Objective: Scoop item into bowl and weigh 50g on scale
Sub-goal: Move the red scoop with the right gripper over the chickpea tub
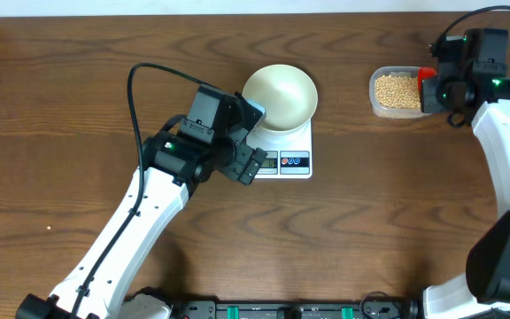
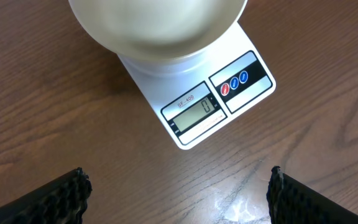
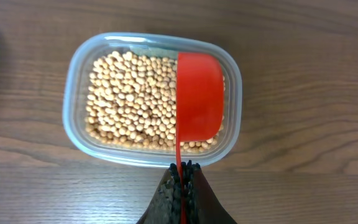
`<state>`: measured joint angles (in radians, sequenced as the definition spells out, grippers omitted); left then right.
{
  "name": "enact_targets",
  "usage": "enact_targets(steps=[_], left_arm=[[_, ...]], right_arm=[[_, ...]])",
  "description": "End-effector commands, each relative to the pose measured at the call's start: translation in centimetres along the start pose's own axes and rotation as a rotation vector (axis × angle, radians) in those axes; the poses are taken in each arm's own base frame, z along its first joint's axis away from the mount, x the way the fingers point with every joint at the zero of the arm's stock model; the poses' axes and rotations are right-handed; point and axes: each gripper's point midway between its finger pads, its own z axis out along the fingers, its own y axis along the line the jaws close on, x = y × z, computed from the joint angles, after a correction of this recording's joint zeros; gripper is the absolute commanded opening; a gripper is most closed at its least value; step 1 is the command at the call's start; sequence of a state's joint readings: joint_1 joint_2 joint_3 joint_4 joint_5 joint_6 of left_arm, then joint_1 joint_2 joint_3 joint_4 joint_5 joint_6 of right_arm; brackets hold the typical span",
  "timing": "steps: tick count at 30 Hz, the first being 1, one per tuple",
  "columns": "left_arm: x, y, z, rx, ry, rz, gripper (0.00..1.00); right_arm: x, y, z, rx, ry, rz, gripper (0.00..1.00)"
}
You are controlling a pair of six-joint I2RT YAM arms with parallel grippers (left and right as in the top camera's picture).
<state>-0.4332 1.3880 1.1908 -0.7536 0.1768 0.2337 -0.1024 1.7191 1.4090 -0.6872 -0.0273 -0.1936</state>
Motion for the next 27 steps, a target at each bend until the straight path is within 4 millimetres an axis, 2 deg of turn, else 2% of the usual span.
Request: enact_targets(steps=[1, 7, 17, 22, 27], left_arm=[[0.0, 0.2, 0.1, -0.009, 0.006, 0.000, 0.93], [0.0, 0.2, 0.1, -0.009, 0.006, 0.000, 0.93], [0.0, 0.2, 0.1, -0.009, 0.006, 0.000, 0.93], [0.0, 0.2, 0.1, -0.009, 0.006, 0.000, 0.93], [0.0, 0.2, 0.1, -0.009, 0.006, 0.000, 0.93]], right_arm=[[-0.3, -0.8, 0.7, 0.024, 0.007, -0.022, 0.01], [0.3, -0.8, 1.8, 0.023, 0.036, -0.022, 0.01], [0.3, -1.9, 1.9, 0.087, 0.040, 0.012, 0.01], [-0.2, -2.0, 1.9, 0.090, 0.019, 0.011, 0.01], [0.4, -1.9, 2.2, 0.088, 0.033, 0.018, 0.01]])
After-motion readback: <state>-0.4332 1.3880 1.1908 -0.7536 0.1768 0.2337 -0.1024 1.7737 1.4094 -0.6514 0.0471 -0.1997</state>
